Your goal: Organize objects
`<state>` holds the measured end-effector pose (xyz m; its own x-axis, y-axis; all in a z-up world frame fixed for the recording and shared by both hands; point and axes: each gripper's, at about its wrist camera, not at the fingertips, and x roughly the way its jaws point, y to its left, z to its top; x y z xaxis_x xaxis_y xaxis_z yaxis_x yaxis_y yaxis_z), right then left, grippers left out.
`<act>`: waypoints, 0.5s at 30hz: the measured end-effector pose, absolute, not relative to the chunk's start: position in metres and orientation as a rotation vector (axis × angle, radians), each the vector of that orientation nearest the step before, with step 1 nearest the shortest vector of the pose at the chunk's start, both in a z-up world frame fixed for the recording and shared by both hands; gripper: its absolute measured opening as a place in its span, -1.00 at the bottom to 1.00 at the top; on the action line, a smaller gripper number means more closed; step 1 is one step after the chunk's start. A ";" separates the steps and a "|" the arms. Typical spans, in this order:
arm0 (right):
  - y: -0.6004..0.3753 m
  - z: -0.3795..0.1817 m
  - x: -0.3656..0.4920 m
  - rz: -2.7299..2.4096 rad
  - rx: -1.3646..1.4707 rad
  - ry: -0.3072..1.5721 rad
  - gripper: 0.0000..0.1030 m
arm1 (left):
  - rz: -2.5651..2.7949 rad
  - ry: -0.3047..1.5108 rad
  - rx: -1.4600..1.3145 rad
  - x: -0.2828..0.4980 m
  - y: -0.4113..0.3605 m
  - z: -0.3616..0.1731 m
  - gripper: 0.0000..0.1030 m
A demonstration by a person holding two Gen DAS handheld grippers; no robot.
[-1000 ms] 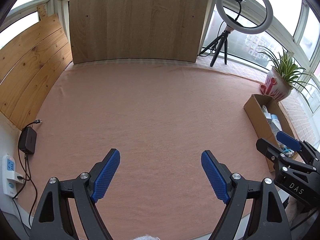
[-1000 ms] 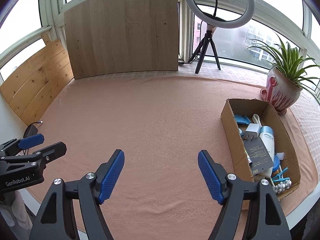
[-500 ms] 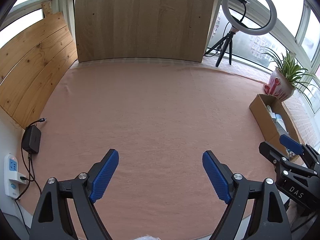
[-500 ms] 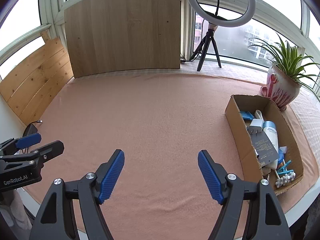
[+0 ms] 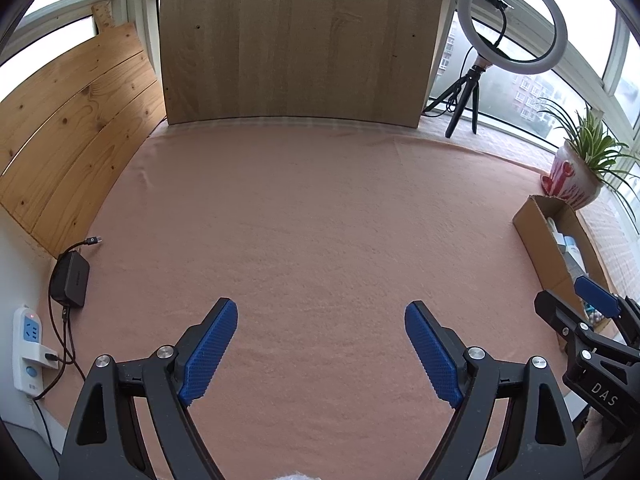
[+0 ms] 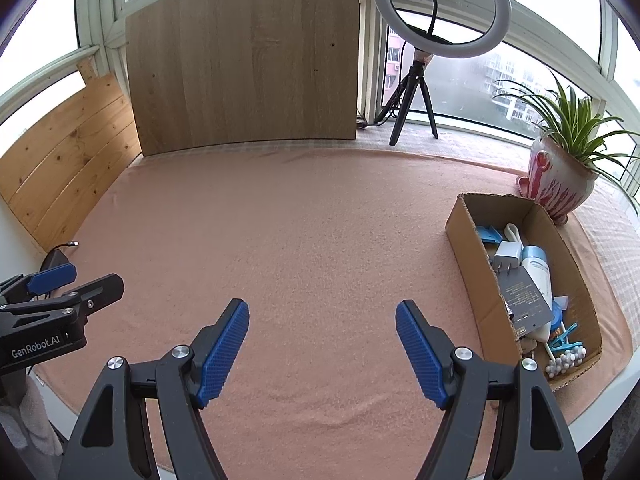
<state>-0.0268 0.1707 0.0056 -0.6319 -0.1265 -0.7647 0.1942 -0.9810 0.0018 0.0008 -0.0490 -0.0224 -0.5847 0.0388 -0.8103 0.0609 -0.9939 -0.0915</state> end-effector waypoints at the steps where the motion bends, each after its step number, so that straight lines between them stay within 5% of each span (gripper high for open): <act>1: 0.171 0.006 -0.027 -2.685 1.249 0.120 0.41 | -2.780 0.170 1.426 0.001 -0.049 -0.023 0.71; 15: 0.172 0.005 -0.037 -2.677 1.259 0.119 0.41 | -2.771 0.175 1.427 -0.009 -0.046 -0.022 0.72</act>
